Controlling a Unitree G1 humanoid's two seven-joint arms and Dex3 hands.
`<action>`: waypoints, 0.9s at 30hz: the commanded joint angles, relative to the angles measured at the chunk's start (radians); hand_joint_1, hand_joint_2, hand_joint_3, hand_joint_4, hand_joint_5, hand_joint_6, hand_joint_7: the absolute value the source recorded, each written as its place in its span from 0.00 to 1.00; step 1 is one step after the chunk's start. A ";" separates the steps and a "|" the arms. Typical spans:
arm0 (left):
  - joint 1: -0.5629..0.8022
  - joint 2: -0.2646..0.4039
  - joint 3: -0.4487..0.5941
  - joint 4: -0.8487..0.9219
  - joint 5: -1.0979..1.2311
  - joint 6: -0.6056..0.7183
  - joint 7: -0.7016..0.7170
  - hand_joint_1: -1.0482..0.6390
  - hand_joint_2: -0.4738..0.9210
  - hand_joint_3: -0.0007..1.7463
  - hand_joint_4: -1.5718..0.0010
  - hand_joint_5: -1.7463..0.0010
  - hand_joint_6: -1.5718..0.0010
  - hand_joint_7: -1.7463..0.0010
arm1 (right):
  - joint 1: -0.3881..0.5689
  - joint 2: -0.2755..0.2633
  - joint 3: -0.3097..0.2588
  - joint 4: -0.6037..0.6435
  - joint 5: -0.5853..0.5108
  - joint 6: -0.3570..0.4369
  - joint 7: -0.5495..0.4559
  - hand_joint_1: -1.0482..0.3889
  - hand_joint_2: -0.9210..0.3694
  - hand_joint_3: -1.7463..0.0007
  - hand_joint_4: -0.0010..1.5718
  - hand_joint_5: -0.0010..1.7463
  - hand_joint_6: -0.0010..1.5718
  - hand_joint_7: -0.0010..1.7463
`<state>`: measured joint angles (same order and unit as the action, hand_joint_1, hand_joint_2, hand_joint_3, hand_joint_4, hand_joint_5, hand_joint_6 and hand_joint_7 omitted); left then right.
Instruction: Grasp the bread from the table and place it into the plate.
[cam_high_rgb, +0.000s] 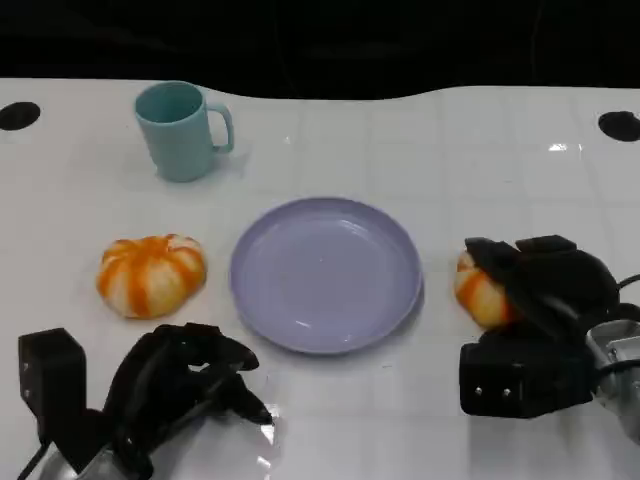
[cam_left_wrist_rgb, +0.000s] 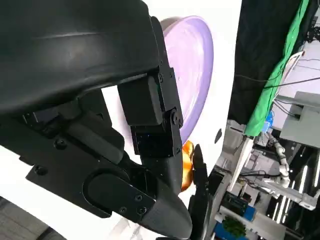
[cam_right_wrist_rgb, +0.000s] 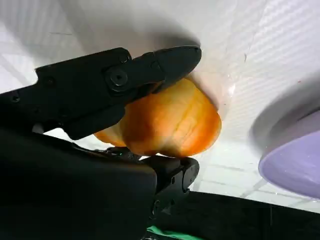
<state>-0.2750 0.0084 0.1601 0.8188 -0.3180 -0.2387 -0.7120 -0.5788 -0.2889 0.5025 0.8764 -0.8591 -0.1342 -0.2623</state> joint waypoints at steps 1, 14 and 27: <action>0.024 0.016 -0.001 0.003 0.011 0.008 0.009 0.00 0.90 0.00 0.02 0.70 0.00 0.87 | -0.026 0.009 0.007 0.067 0.024 -0.017 -0.038 0.28 0.04 1.00 0.21 0.11 0.21 0.03; 0.035 0.014 0.001 -0.013 0.005 0.012 0.002 0.00 0.90 0.00 0.02 0.70 0.00 0.88 | -0.068 0.031 0.032 0.194 0.045 -0.067 -0.164 0.48 0.02 1.00 0.38 0.67 0.51 0.03; 0.038 0.015 -0.001 -0.018 0.007 0.019 0.005 0.00 0.90 0.00 0.02 0.70 0.00 0.88 | -0.080 0.015 0.089 0.253 0.018 -0.157 -0.330 0.50 0.00 0.87 0.54 1.00 0.62 0.43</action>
<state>-0.2575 0.0083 0.1587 0.7959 -0.3157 -0.2361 -0.7117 -0.6614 -0.2590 0.5768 1.1075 -0.8325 -0.2853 -0.5936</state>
